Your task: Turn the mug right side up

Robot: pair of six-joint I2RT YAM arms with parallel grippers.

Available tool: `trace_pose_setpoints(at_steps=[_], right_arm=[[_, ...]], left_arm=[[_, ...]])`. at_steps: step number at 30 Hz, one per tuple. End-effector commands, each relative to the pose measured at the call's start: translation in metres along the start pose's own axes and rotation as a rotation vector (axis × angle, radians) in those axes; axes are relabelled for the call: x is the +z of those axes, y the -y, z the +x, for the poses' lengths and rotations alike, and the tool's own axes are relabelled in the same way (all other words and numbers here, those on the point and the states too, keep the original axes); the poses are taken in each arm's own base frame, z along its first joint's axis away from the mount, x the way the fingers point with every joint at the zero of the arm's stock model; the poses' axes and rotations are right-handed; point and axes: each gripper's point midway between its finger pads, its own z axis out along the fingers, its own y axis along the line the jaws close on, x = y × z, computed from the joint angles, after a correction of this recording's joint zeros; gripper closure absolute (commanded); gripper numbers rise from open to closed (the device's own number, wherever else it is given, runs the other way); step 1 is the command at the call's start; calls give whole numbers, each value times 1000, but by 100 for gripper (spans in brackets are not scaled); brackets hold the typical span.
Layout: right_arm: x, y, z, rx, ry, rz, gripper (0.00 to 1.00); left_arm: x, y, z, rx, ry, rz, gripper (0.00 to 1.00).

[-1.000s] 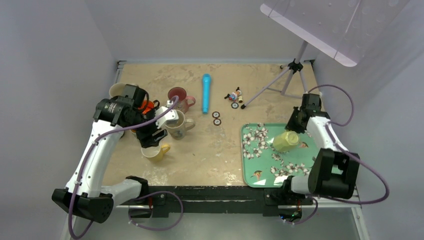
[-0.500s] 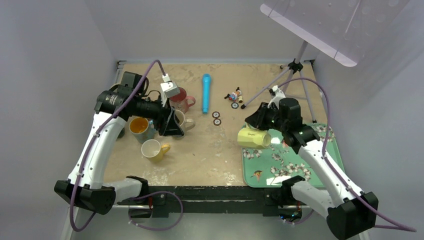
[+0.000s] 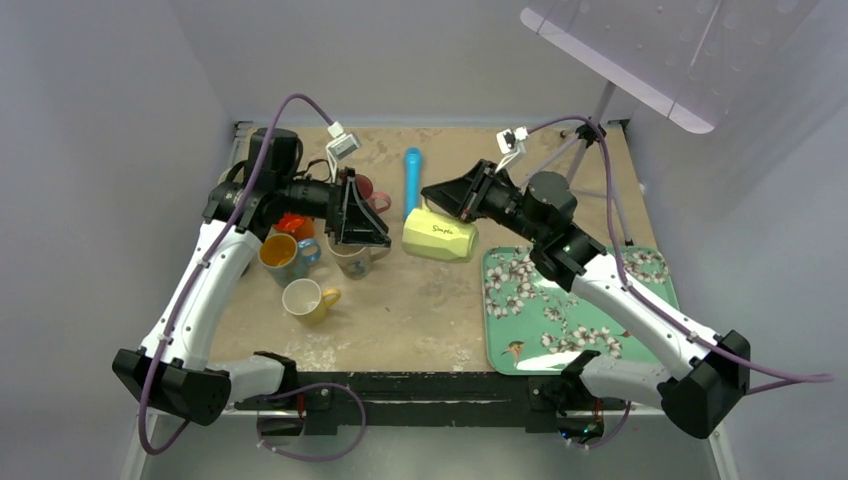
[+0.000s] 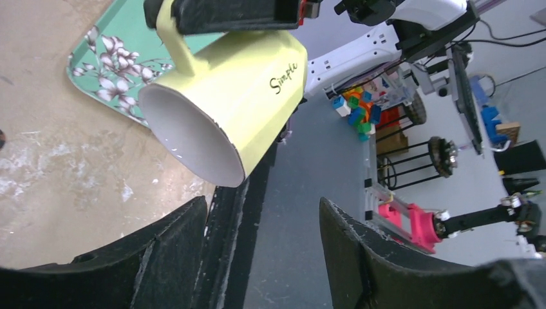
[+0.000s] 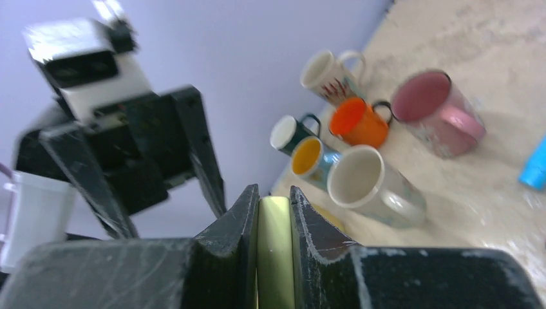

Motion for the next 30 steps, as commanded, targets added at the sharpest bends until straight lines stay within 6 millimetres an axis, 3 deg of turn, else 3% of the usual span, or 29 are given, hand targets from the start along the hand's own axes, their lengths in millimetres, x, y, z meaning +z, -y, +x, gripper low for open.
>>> trace_pose_setpoints(at_steps=[1,10,12,15,16,18,19,21,23,27,30], right_arm=[[-2,-86,-68,30,216,-263,100],[26,-120,-58,92,194,-400,100],[31,-123,-61,90,203,-408,100],[36,-126,-62,84,202,-429,100],[39,-125,-60,81,194,-428,100],[45,-119,-54,66,167,-402,100],[47,-114,-50,51,146,-375,93],[50,-105,-42,5,96,-313,58],[52,-86,-39,-40,68,-194,7],[43,-51,-36,-94,56,0,2],[33,-42,-40,-121,80,53,2]], left_arm=[[2,14,-11,-29,29,58,33],[3,19,-27,-59,64,85,38],[4,24,-26,-85,54,131,52],[4,30,-24,-97,40,171,94],[3,31,-24,-94,38,175,100],[1,34,-23,-74,34,171,100],[-2,34,-23,-50,34,155,100],[-9,27,-22,13,33,54,100],[-24,3,-11,106,-35,-182,100],[-90,-55,-10,324,-210,-710,100],[-149,-74,1,384,-372,-984,100]])
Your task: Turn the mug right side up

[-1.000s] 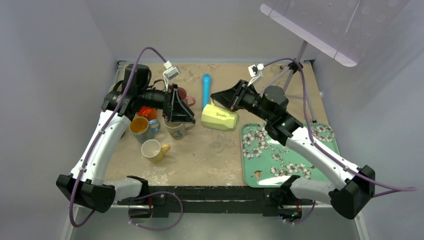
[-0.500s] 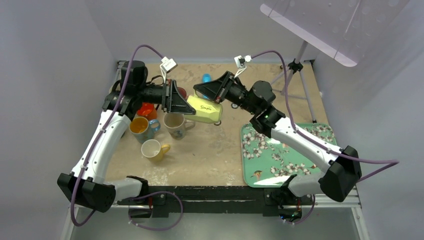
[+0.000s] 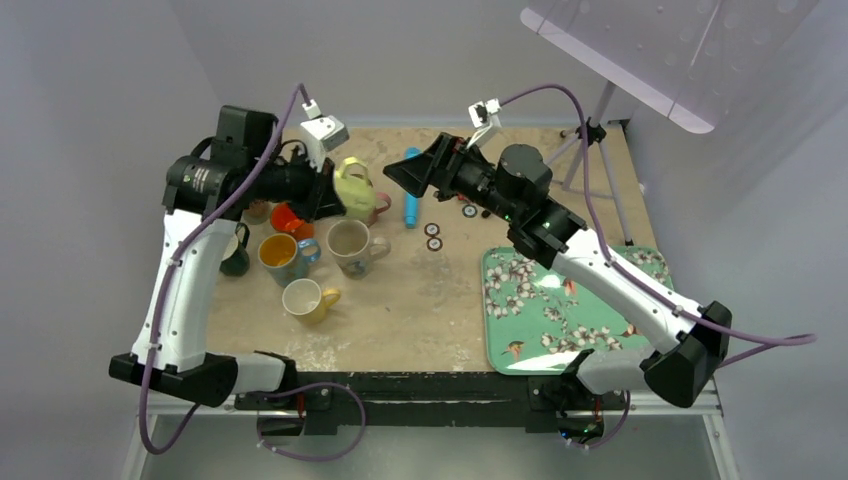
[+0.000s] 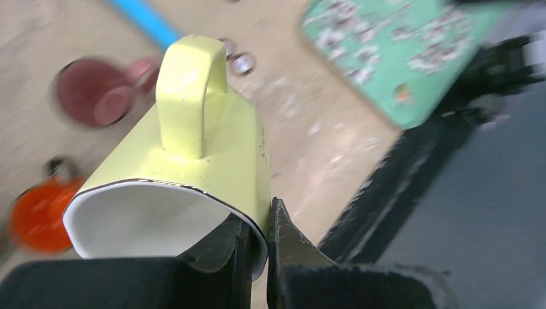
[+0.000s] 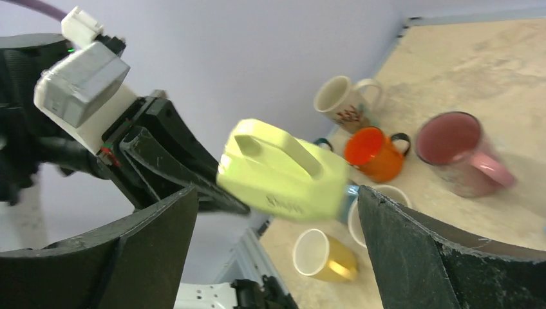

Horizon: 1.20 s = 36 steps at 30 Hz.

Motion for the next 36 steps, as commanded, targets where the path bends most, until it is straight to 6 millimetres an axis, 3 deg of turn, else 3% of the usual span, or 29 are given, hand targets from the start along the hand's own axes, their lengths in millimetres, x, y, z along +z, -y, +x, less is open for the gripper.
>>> trace_pose_setpoints(at_steps=[1,4,7,9,11,14,18,20,30,36], right_arm=[[-23,17,-12,-90,35,148,2],[-31,21,-10,-111,31,169,2],[-36,33,-6,-132,19,215,2],[-39,37,-4,-139,17,231,2],[-42,40,-1,-141,18,234,2],[-45,43,2,-146,20,236,2],[-46,48,4,-151,13,248,2],[-48,47,4,-153,19,245,2],[-58,52,8,-146,39,253,2],[-60,55,8,-143,47,265,2]], left_arm=[[-85,-80,53,238,-340,-526,100],[-129,-97,83,162,-515,-617,100],[-162,-117,125,61,-677,-669,100],[-179,-124,153,-23,-750,-684,100],[-184,-117,171,-95,-762,-660,100],[-175,-116,203,-174,-776,-606,100],[-158,-139,269,-301,-865,-609,100],[-145,-146,284,-323,-846,-606,100],[-103,-176,325,-349,-782,-618,100],[-89,-188,328,-341,-693,-660,100]])
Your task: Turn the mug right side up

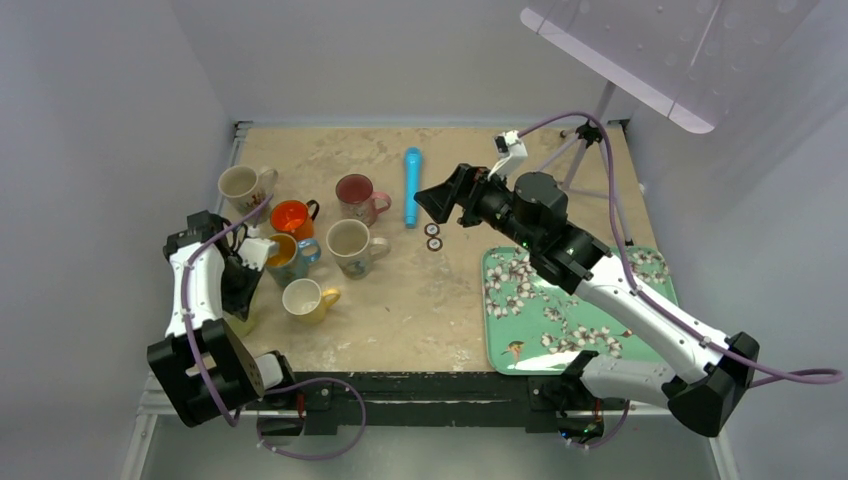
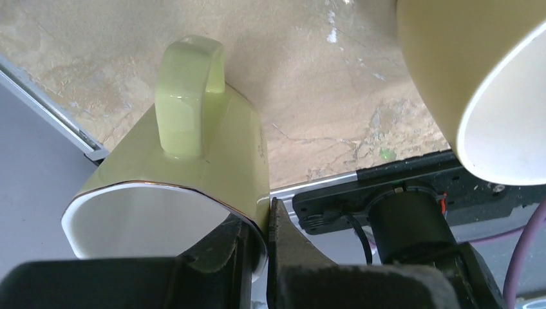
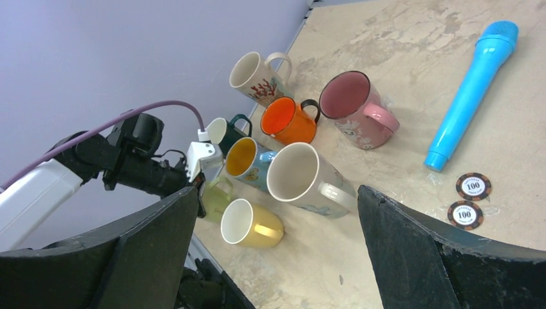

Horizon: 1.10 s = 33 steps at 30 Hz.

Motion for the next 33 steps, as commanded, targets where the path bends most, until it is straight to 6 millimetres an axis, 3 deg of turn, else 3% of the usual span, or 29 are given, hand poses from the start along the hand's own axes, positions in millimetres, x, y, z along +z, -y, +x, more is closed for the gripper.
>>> trace_pose_setpoints(at_steps=[1,6,8,11,13,16,19,23,27,33], right_arm=[[-4,-4,-14,-11,60,-5,2],[-7,0,-18,-26,73,19,2],[-9,2,-20,-36,83,32,2],[-11,11,-21,-46,91,76,1],[-14,19,-21,-54,94,118,1],[-21,46,-21,-60,102,251,1],[-34,83,-24,-97,117,408,1],[-67,153,-30,-67,146,667,1],[-123,228,-37,-11,220,901,1],[-186,247,-53,-125,438,1045,1]], left_arm=[[9,-13,-25,-36,133,-59,100],[2,-10,-24,-58,136,-52,98],[-2,-9,-27,-61,150,-46,87],[-4,-5,-26,-62,140,-25,60],[-9,0,-21,-57,119,-6,56],[-26,3,-21,-53,123,4,55],[-62,6,-41,-59,226,8,53],[-111,27,-79,-21,421,68,52],[-134,50,-117,49,539,53,52],[-138,91,-157,300,601,-93,41]])
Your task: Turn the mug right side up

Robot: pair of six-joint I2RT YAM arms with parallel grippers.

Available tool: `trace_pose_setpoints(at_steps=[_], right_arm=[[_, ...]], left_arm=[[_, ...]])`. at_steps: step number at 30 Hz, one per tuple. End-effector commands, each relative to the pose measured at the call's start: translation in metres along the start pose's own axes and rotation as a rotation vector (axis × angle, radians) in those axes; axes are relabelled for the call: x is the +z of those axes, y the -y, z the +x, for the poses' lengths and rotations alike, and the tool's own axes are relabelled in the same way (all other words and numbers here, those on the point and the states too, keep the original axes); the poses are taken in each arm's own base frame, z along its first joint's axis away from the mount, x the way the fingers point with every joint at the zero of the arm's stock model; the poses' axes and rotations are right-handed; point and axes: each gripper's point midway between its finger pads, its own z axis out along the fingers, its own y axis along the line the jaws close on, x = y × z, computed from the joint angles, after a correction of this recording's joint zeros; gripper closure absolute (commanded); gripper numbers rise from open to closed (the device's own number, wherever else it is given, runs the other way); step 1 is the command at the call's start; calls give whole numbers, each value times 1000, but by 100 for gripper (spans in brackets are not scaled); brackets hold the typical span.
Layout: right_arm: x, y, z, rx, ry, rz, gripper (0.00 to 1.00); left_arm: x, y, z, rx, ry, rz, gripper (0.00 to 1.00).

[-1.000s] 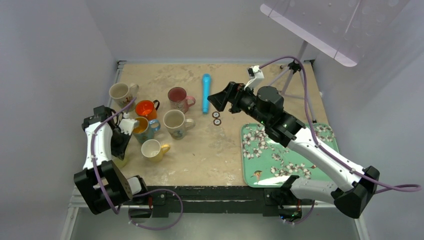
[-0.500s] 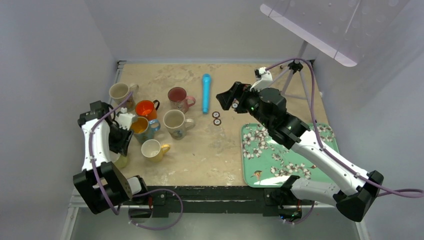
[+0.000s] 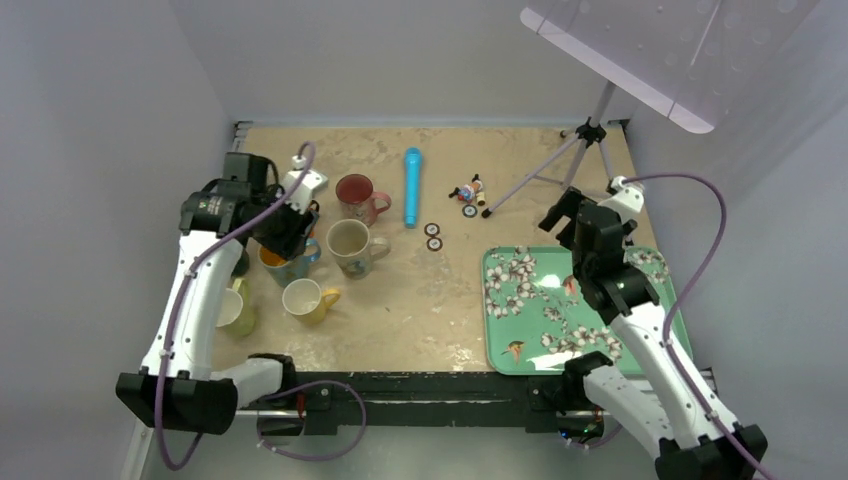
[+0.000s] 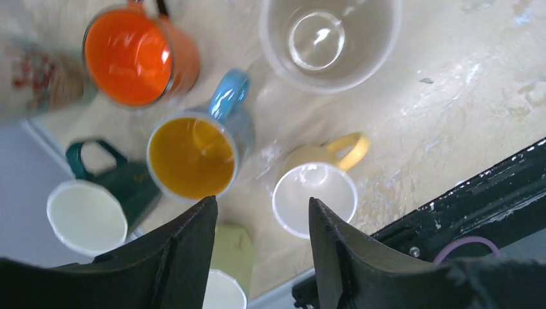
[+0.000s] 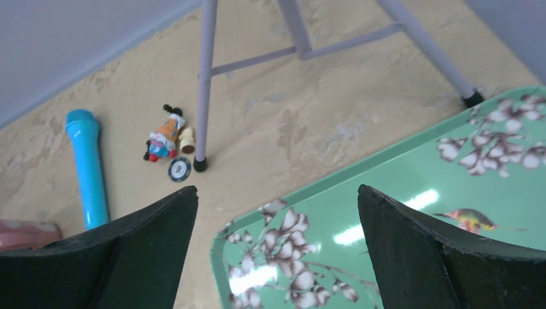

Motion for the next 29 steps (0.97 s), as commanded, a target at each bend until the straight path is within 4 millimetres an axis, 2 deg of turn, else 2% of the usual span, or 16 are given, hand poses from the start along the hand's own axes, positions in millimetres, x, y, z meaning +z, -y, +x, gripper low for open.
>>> trace_pose_setpoints(at_steps=[1,5,6,7,10,11,14,21,29], right_arm=[[-19,33,-38,-7,234,85,1],[-30,46,-40,-11,363,48,1],[-33,50,-41,-18,390,43,1],[-36,53,-42,-17,418,42,1],[-46,67,-44,27,476,63,1],[-48,70,-42,32,483,60,1],[-50,70,-41,42,522,28,1],[-45,66,-36,26,512,8,1],[-40,57,-33,-7,470,-12,1]], left_arm=[[6,18,-31,94,98,-67,37],[4,46,-33,-18,264,12,29],[7,51,-27,-56,307,15,27],[2,52,-29,-86,380,-8,23],[-12,39,-23,-169,557,-138,2],[-14,34,-18,-170,590,-181,0],[-15,18,-4,-228,658,-305,0],[-6,-3,12,-365,680,-422,0],[0,-4,13,-372,680,-423,0]])
